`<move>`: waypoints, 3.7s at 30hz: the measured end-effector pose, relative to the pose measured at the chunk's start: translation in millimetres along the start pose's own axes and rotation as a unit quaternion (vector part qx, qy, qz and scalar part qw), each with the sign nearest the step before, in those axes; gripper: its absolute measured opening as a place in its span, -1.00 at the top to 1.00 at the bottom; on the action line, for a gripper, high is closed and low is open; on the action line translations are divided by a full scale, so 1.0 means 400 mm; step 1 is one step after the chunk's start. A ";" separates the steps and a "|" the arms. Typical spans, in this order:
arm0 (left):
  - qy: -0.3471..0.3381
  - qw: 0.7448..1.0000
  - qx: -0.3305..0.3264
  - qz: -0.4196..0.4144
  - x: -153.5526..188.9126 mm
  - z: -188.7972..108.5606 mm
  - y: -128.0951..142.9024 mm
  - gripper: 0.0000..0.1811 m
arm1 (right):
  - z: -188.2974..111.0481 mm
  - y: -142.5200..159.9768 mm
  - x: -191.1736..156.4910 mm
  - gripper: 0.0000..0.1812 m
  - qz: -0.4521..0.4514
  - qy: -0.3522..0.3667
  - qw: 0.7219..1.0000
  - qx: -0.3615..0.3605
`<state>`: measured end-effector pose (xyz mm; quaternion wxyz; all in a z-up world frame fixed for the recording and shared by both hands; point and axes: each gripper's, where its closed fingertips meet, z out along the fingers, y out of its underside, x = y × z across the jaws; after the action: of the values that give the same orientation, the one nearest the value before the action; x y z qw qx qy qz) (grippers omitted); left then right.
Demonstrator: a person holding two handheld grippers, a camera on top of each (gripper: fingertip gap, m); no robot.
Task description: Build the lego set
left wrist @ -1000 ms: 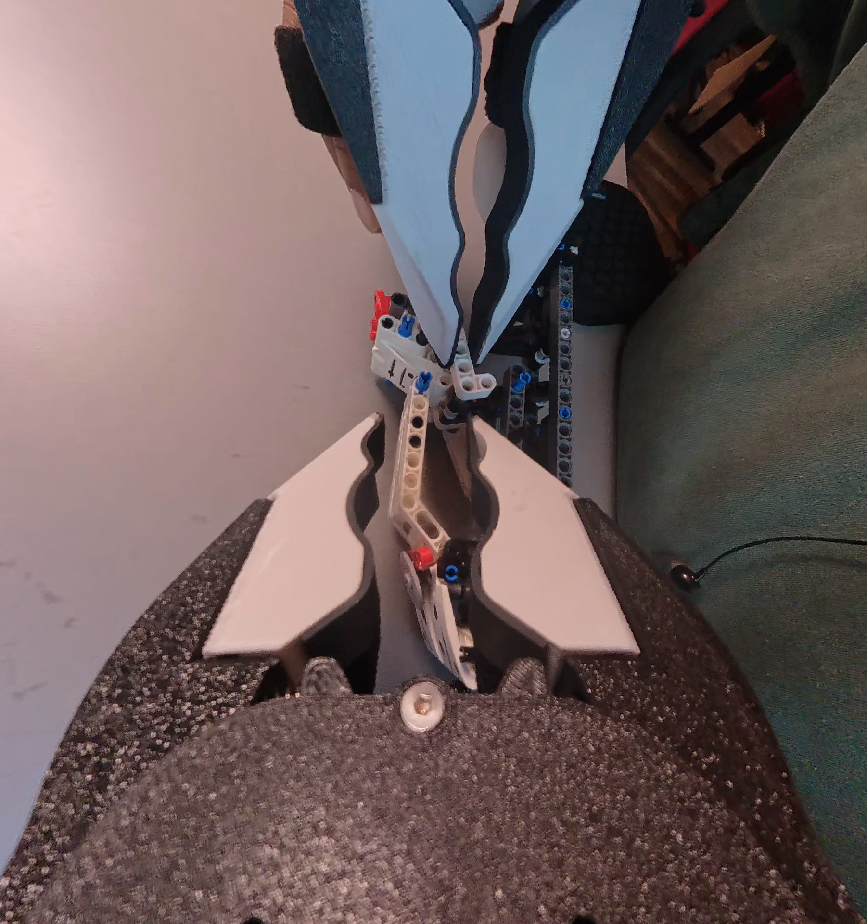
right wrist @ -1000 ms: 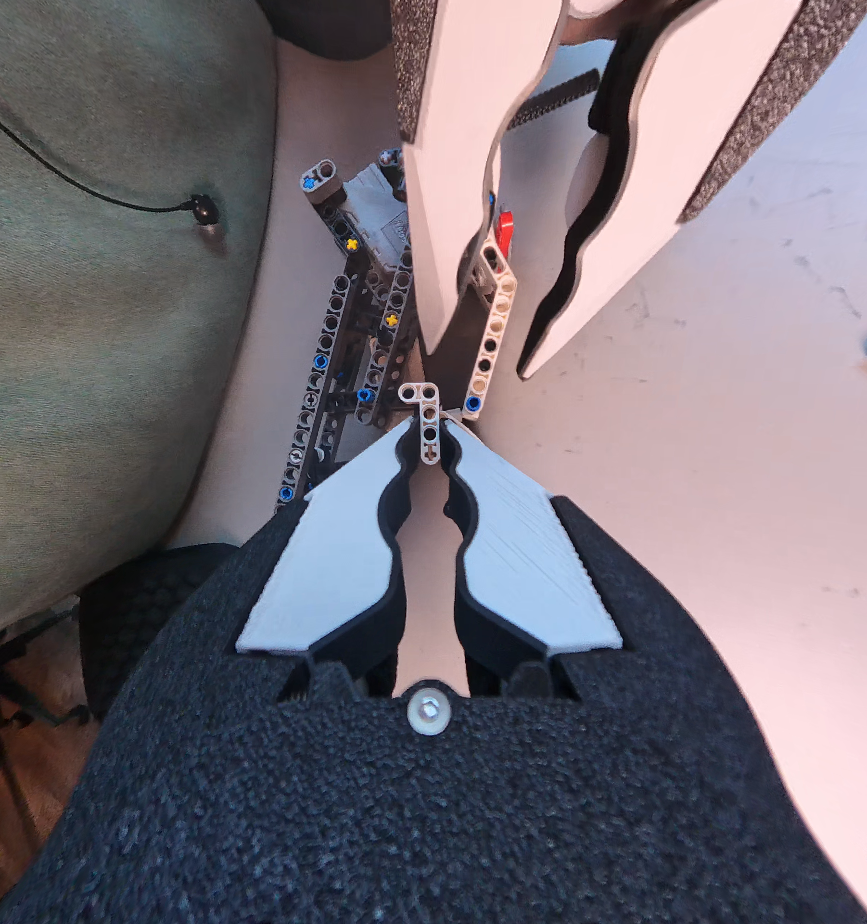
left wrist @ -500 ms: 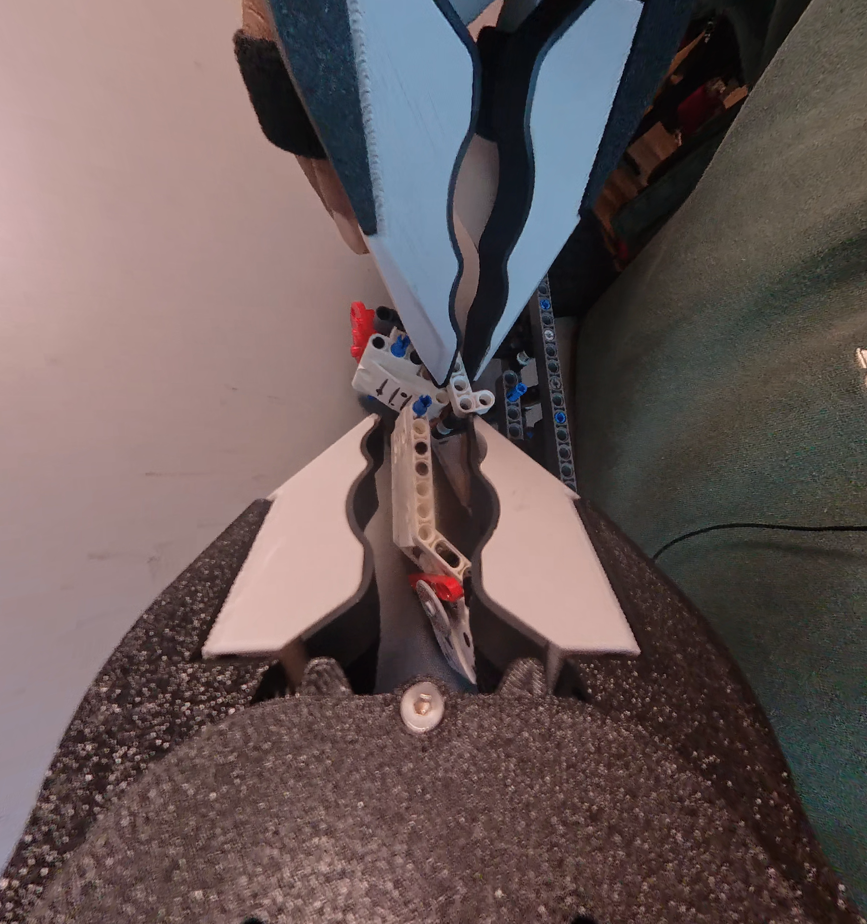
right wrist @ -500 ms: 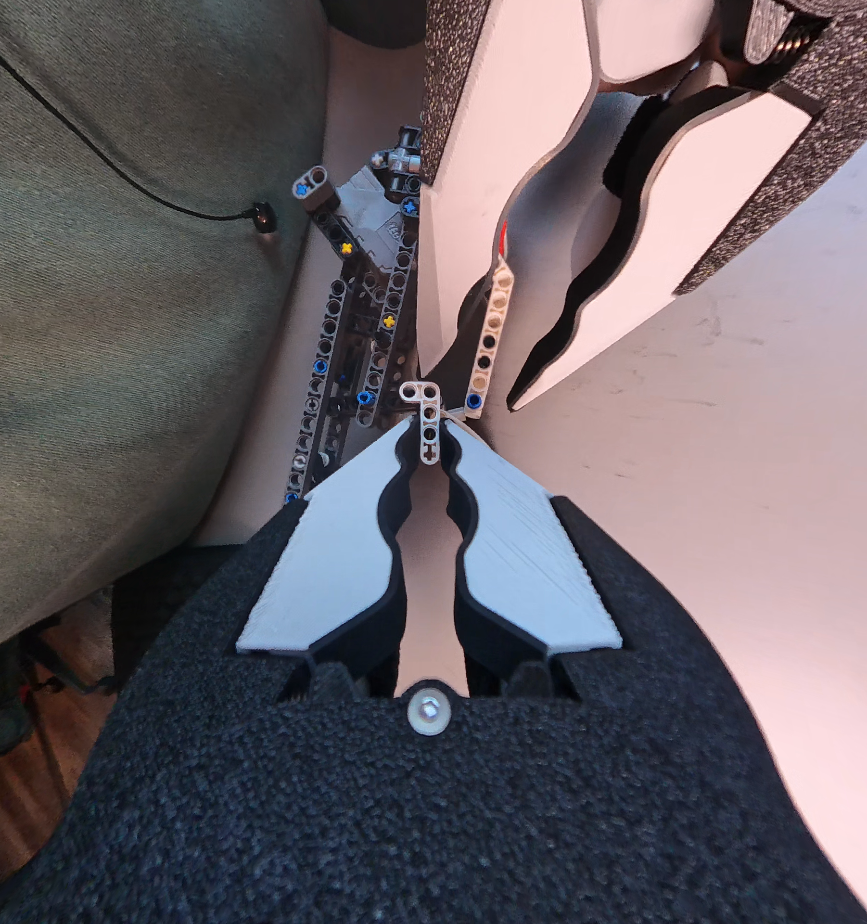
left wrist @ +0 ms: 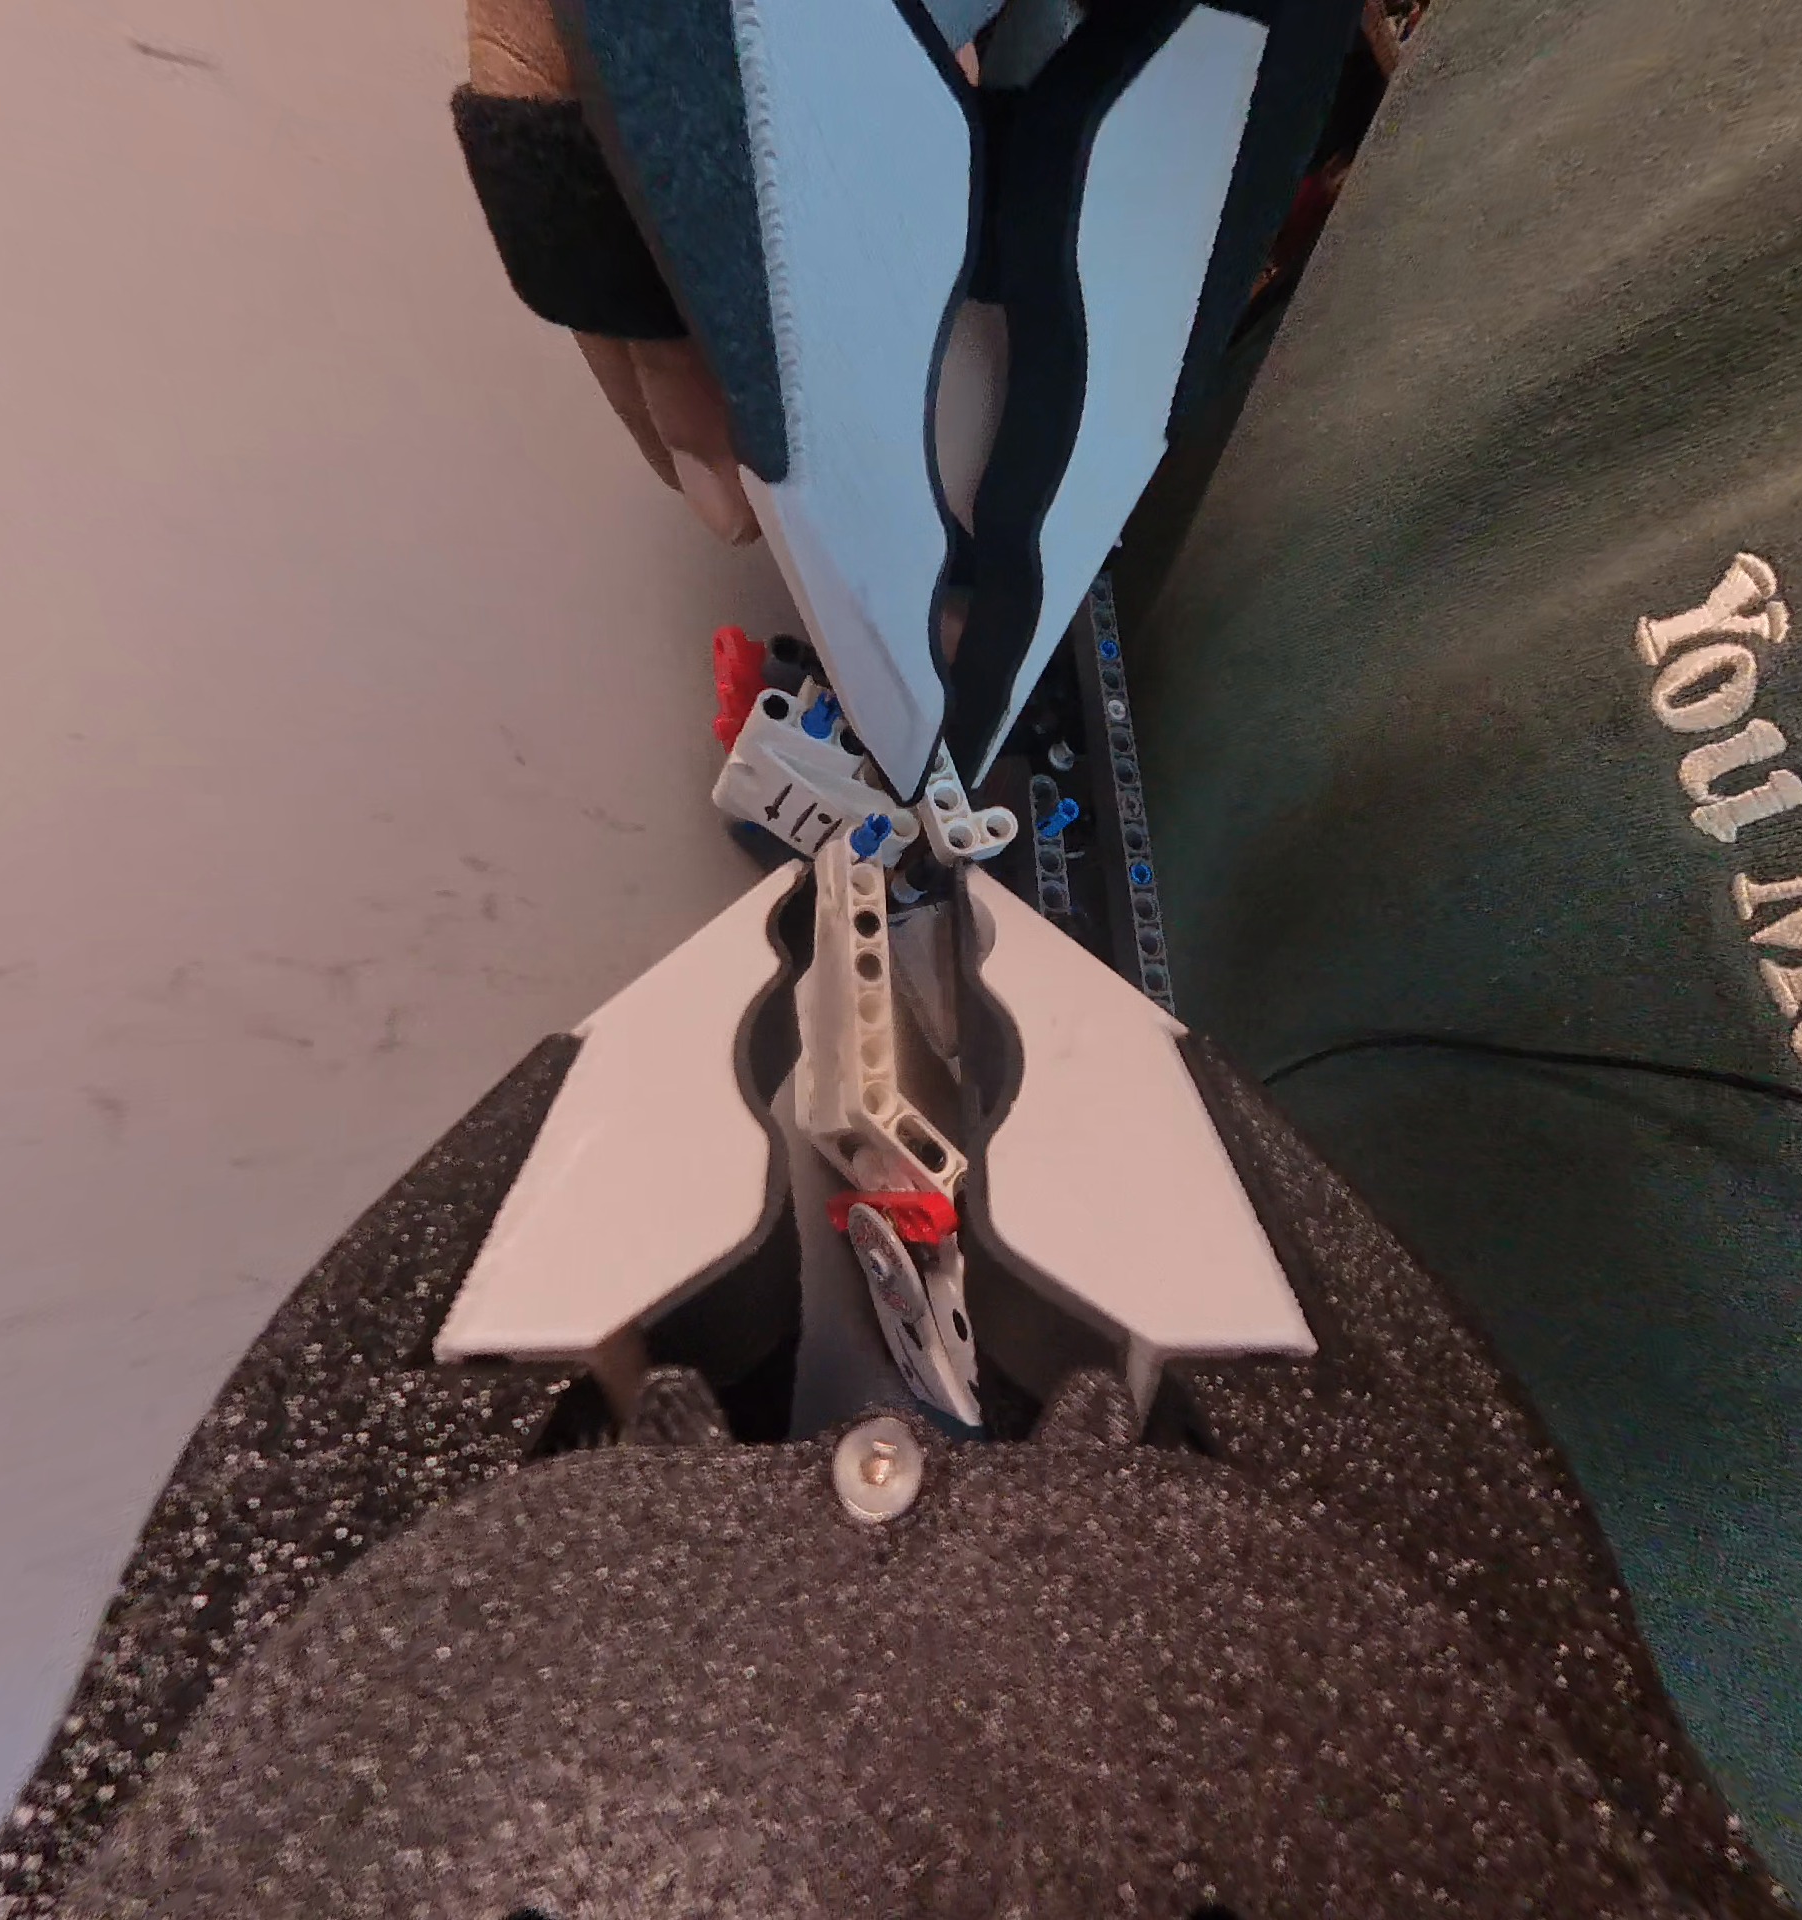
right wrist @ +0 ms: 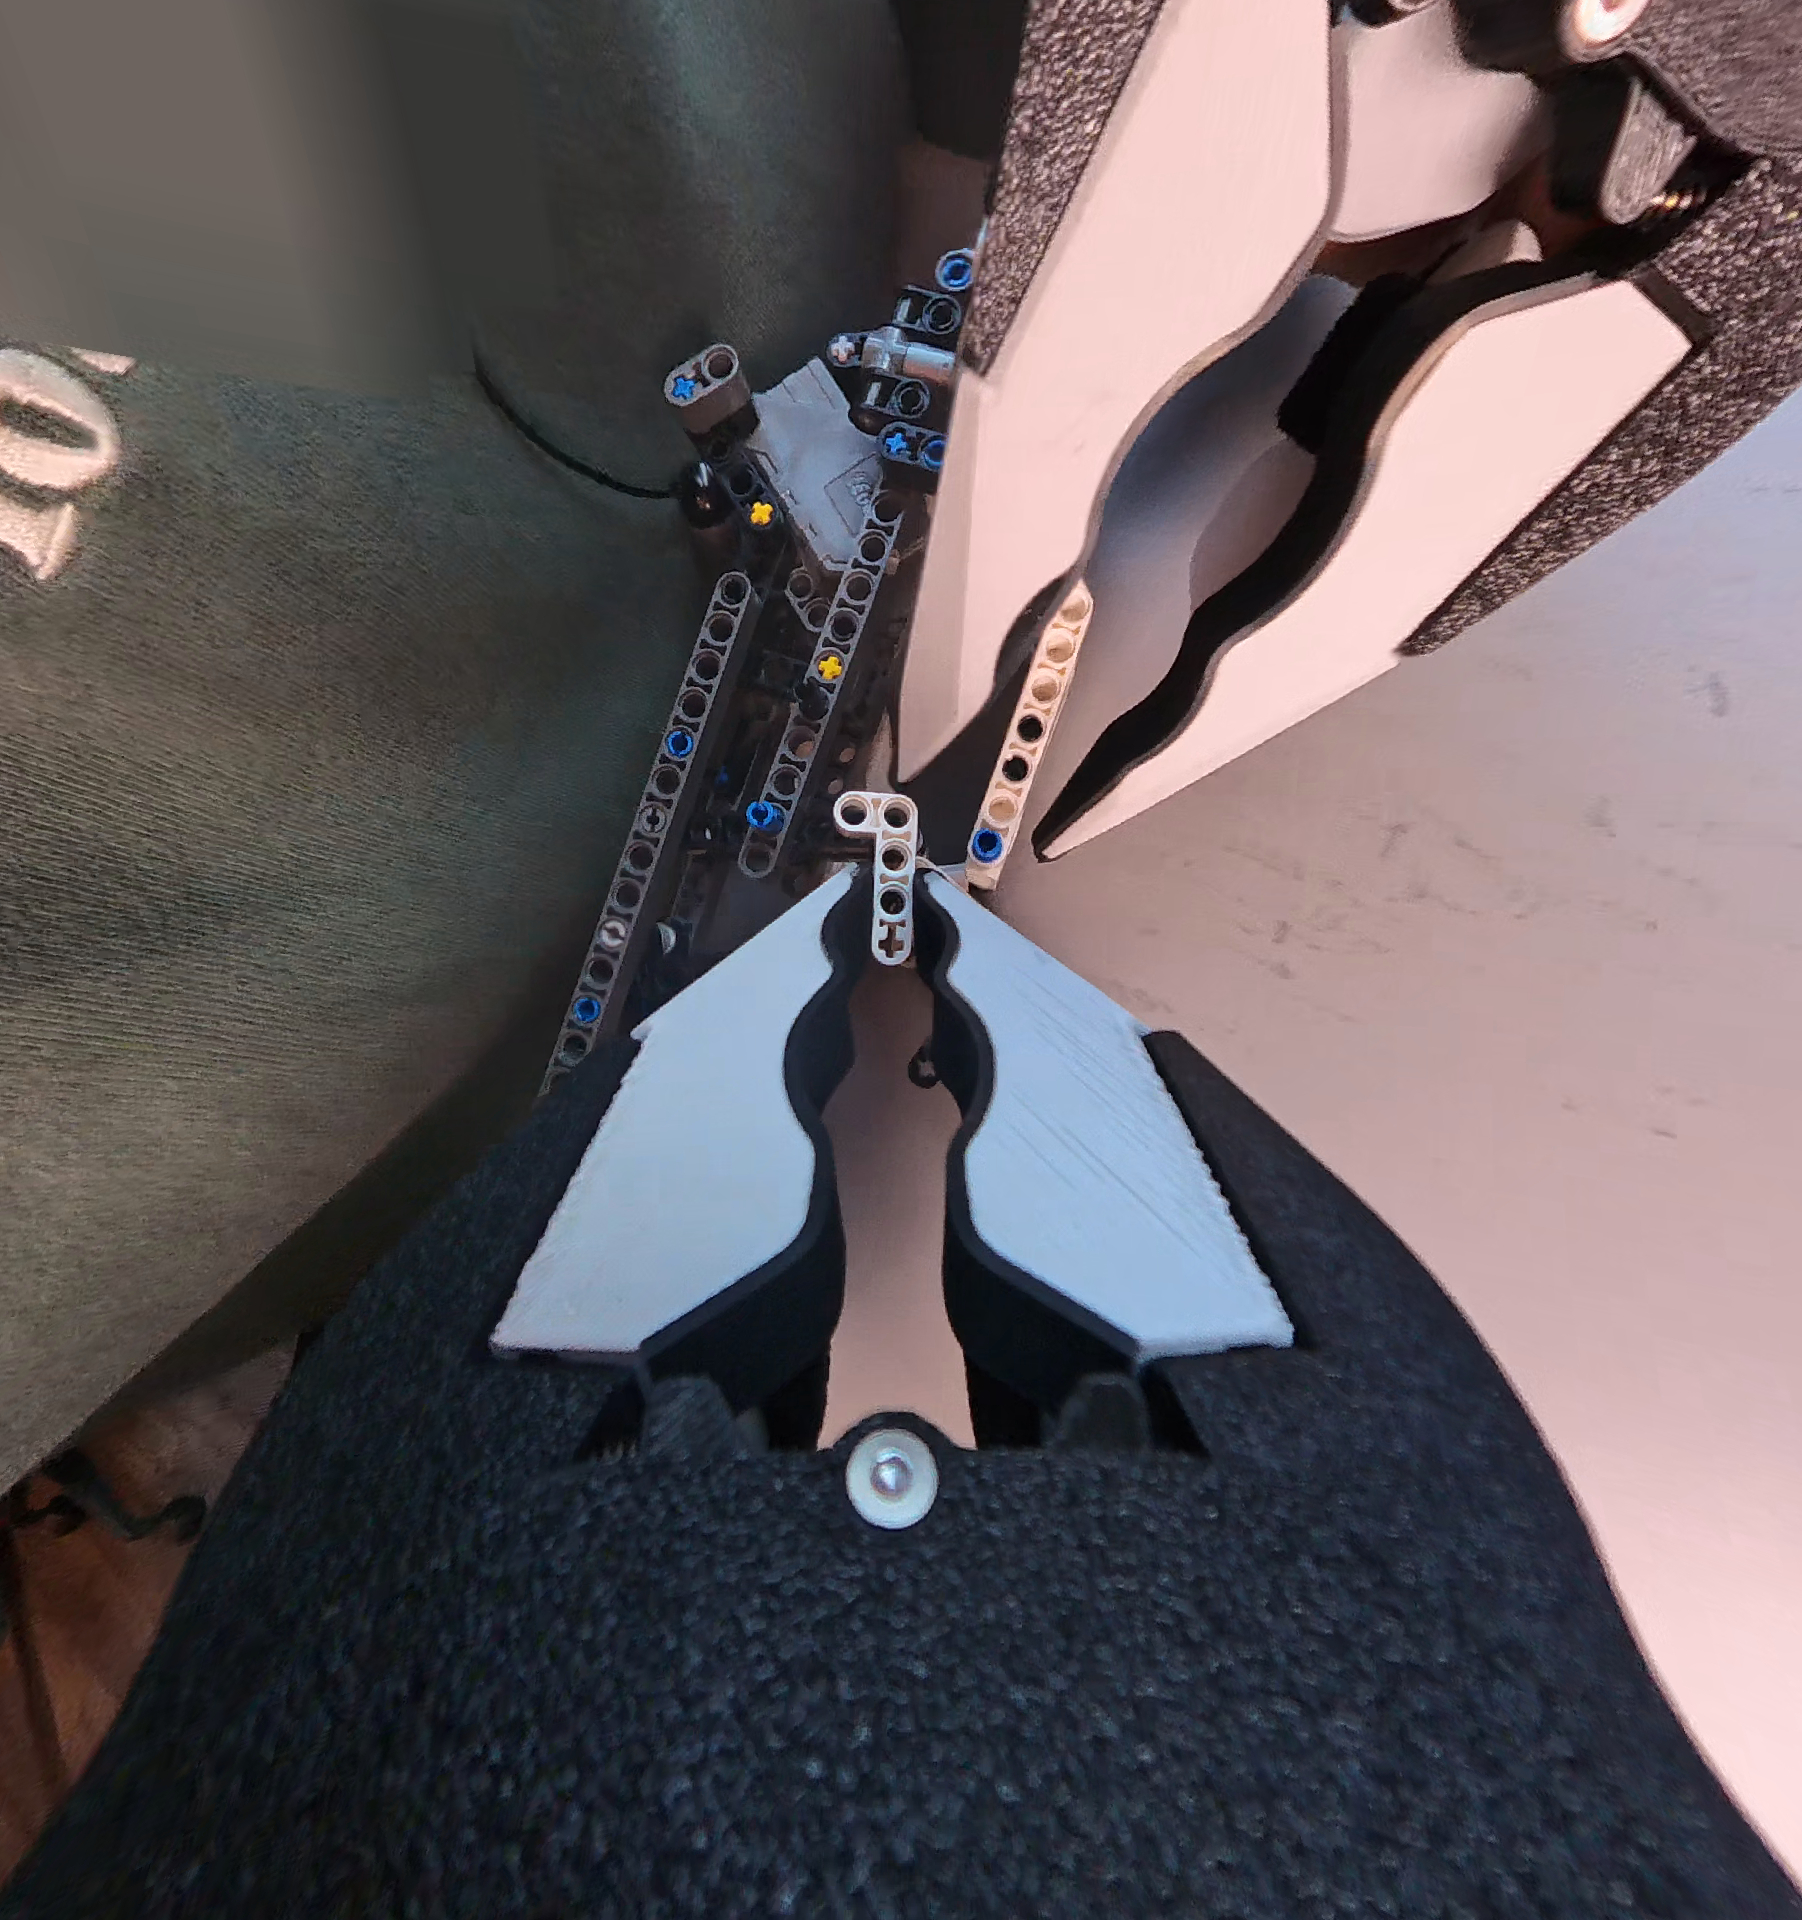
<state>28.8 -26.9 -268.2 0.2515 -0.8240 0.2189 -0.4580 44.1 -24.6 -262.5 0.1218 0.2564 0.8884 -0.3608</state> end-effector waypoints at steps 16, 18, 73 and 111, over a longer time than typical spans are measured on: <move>0.035 0.999 0.005 0.004 0.076 0.021 0.051 0.79 | 0.058 -0.022 -0.080 0.93 0.014 0.100 0.994 0.030; 0.033 0.999 0.000 0.006 0.080 0.023 0.056 0.79 | 0.059 -0.021 -0.083 0.92 0.014 0.104 0.994 0.028; 0.000 1.000 -0.007 0.031 0.099 0.029 0.081 0.81 | 0.093 -0.017 -0.090 0.92 0.052 0.138 0.988 -0.047; 0.022 0.999 0.013 0.027 0.120 0.031 0.062 0.79 | 0.096 -0.049 -0.091 0.85 -0.046 0.083 0.993 -0.072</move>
<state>59.4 -71.8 -258.1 0.2697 -0.8043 0.2404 -0.4717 65.3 -76.9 -263.7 0.0493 0.2344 0.9301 -0.2784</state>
